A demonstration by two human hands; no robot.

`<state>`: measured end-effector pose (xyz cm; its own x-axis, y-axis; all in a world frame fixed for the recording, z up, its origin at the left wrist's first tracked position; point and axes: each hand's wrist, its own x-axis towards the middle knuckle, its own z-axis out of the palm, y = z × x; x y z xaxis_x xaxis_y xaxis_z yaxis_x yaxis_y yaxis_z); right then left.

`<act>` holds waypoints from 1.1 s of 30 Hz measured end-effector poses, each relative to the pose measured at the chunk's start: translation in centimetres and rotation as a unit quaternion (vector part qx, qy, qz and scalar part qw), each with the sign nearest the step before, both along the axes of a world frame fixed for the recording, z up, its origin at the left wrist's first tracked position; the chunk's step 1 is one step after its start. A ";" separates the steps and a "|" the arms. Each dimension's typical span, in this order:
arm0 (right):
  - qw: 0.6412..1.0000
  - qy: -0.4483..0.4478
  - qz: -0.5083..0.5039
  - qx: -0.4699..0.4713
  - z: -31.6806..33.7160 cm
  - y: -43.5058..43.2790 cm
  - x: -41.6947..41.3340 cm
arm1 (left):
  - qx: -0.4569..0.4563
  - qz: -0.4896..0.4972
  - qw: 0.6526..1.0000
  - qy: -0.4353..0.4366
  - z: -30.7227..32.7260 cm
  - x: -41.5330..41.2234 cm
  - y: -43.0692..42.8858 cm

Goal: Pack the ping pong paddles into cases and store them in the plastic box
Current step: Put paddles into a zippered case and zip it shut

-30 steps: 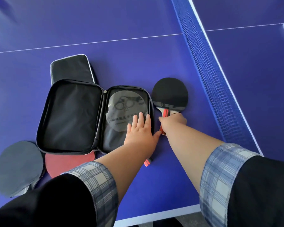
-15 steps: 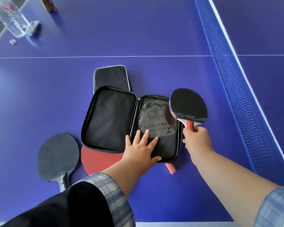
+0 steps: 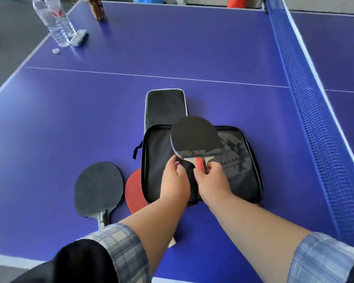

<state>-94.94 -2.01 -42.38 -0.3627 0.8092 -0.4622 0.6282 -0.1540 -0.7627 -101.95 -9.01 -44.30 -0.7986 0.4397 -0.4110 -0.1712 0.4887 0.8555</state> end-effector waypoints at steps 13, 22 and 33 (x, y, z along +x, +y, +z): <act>0.989 -0.105 0.098 -0.031 -4.3 -5.8 -5.1 | -0.231 -0.075 0.968 0.062 -0.5 -8.5 -2.2; 0.981 -0.102 0.167 0.011 -2.6 -4.2 -2.4 | -0.296 -0.040 0.949 0.098 -0.8 -7.1 -1.9; 0.973 -0.164 -0.033 0.156 -2.5 5.2 15.7 | -0.219 -0.525 0.739 0.361 -2.7 6.0 2.3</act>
<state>-79.27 3.22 -44.90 -0.1787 0.9457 -0.2714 0.8426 0.0047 -0.5385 -95.98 -6.76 -47.04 -0.1914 0.9240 -0.3309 0.9233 0.2839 0.2587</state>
